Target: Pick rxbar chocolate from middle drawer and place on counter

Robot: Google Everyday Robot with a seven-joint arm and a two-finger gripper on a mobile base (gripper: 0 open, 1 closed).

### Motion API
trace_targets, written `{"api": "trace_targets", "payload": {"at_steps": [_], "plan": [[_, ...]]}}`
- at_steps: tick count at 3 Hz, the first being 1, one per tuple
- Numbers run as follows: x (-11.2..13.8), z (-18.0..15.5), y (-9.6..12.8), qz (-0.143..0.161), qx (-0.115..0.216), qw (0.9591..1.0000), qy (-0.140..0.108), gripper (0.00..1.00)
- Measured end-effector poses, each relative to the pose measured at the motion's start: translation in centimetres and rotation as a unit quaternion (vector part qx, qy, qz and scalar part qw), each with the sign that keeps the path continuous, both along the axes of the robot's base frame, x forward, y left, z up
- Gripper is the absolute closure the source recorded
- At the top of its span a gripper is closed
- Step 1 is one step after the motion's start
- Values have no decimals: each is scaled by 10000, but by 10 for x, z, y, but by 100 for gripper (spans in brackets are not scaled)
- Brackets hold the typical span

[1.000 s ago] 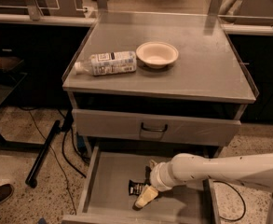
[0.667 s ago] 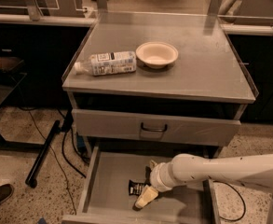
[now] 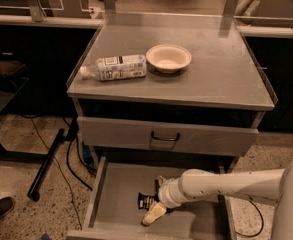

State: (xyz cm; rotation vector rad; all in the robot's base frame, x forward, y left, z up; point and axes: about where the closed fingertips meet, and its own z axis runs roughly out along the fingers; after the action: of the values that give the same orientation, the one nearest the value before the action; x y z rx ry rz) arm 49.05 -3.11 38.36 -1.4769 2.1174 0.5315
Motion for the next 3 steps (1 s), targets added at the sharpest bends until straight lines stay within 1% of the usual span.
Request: {"api": "trace_targets", "payload": {"at_steps": [1, 2, 3], "plan": [[3, -19, 3, 13, 48, 10000, 67, 0], [3, -39, 5, 16, 53, 9998, 188, 0], [0, -55, 5, 39, 110, 9995, 306, 10]]}}
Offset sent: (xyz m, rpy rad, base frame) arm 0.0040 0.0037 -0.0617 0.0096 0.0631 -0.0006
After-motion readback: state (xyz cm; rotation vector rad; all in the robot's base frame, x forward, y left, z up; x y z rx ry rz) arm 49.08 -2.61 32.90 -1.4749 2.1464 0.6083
